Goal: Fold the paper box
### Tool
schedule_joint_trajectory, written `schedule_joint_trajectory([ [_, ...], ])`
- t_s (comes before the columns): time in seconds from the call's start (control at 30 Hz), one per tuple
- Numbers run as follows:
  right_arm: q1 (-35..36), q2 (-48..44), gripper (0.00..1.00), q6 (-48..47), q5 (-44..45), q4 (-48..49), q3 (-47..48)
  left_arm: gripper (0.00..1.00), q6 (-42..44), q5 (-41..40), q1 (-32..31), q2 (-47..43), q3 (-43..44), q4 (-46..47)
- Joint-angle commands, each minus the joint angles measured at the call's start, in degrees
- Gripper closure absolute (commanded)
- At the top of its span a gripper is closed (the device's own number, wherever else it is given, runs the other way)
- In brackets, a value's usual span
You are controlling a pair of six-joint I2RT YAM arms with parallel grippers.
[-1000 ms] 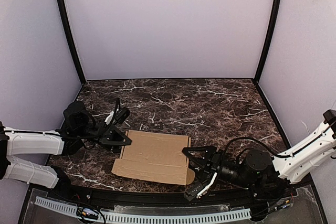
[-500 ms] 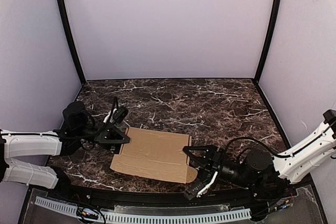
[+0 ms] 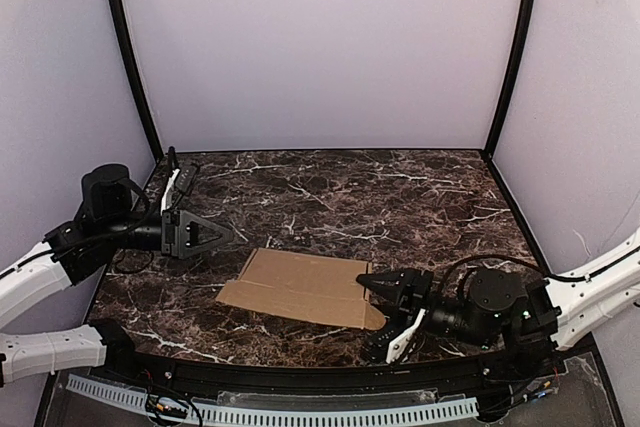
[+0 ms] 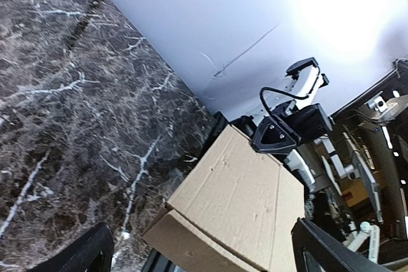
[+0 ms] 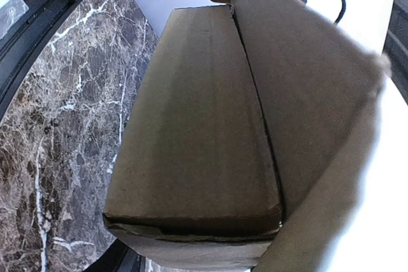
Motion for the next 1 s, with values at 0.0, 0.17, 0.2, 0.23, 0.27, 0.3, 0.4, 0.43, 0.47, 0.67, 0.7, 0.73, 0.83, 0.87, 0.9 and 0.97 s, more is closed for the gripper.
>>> schedule_joint_trajectory([
  [0.0,-3.76,-2.93,0.59,22.78,-6.24,-16.61,4.9,0.01,11.02,-11.28,0.28,-3.57,3.36,-15.37],
  [0.17,-11.14,-4.15,0.58,37.46,-20.83,-21.63,5.44,0.01,14.24,-15.03,0.21,-6.16,4.68,-19.71],
  [0.2,-12.52,-4.1,0.59,39.55,-23.58,-22.1,5.44,0.01,14.69,-14.16,0.2,-6.76,4.54,-19.91],
  [0.23,-13.75,-3.95,0.59,41.51,-26.06,-22.48,5.52,0.01,14.87,-13.57,0.19,-7.04,4.5,-19.89],
  [0.27,-15.07,-3.71,0.59,43.24,-28.62,-22.85,5.69,0.01,15.18,-12.7,0.19,-7.53,4.36,-19.91],
  [0.3,-16.35,-3.35,0.59,44.93,-31.39,-23.29,5.77,0.01,15.38,-12.32,0.19,-7.77,4.28,-19.98],
  [0.4,-19.64,-2.38,0.61,50.06,-36.99,-23.6,5.69,0.01,16.22,-10.18,0.19,-8.62,4.0,-20.08],
  [0.43,-20.78,-2.04,0.62,51.35,-38.71,-23.59,5.66,0.01,16.47,-9.7,0.19,-8.67,3.92,-20.15],
  [0.47,-21.63,-1.65,0.62,52.45,-40.17,-23.48,5.67,0.01,17.03,-8.91,0.19,-8.6,3.8,-20.46],
  [0.67,-25.58,1.42,0.62,58.01,-46.89,-23.05,5.79,0.02,18.01,-9.84,-0.55,-7.31,3.66,-21.18],
  [0.7,-26.32,1.92,0.62,58.98,-48.39,-22.84,5.88,0.03,18.11,-10.86,-0.93,-6.72,3.58,-21.18],
  [0.73,-26.87,2.54,0.63,59.74,-49.8,-22.58,5.92,0.03,18.3,-11.57,-2.2,-6.35,3.41,-21.14],
  [0.83,-28.02,4.12,0.63,61.46,-51.92,-21.79,5.93,0.1,18.48,-18.11,-6.96,-3.34,3.46,-20.74],
  [0.87,-28.43,4.58,0.63,61.98,-52.3,-21.79,5.95,0.13,19.07,-19.81,-9.51,-2.51,3.99,-21.16],
  [0.9,-28.91,5.02,0.63,62.4,-53.12,-21.73,5.97,0.14,19.43,-22.43,-10.68,-0.97,4.72,-21.48],
  [0.97,-29.63,5.85,0.63,63.25,-54.22,-21.7,6.02,0.19,20.75,-24.54,-12.64,0.77,5.55,-22.71],
])
